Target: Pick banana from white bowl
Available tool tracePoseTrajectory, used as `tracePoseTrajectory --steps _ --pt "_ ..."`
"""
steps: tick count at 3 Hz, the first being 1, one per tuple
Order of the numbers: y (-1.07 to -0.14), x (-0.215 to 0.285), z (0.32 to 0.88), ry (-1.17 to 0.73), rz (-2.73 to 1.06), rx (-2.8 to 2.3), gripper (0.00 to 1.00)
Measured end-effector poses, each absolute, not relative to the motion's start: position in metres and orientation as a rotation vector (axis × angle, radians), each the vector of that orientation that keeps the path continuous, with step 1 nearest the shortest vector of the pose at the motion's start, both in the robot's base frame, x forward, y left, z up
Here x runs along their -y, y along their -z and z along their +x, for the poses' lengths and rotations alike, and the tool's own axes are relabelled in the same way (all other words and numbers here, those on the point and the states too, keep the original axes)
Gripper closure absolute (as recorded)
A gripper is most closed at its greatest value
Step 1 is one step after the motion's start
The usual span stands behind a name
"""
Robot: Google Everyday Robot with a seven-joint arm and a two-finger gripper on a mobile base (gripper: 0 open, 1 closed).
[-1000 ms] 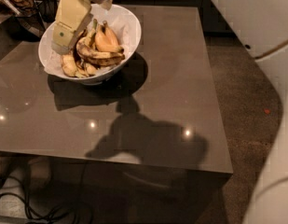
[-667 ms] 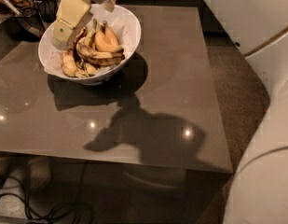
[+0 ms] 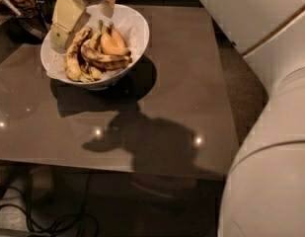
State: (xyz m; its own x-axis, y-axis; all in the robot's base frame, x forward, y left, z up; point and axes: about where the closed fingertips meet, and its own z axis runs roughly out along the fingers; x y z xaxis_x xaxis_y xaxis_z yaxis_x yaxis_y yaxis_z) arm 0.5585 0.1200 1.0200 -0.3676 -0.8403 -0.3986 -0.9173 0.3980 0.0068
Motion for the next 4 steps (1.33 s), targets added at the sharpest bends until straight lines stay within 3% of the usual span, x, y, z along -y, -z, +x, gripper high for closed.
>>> tracePoseTrajectory --steps 1,4 --pt "-1.017 -0.130 0.563 -0.294 -1.536 -2.338 0.17" --pt "-0.993 -0.136 0.593 -0.284 -1.483 -2.429 0.26"
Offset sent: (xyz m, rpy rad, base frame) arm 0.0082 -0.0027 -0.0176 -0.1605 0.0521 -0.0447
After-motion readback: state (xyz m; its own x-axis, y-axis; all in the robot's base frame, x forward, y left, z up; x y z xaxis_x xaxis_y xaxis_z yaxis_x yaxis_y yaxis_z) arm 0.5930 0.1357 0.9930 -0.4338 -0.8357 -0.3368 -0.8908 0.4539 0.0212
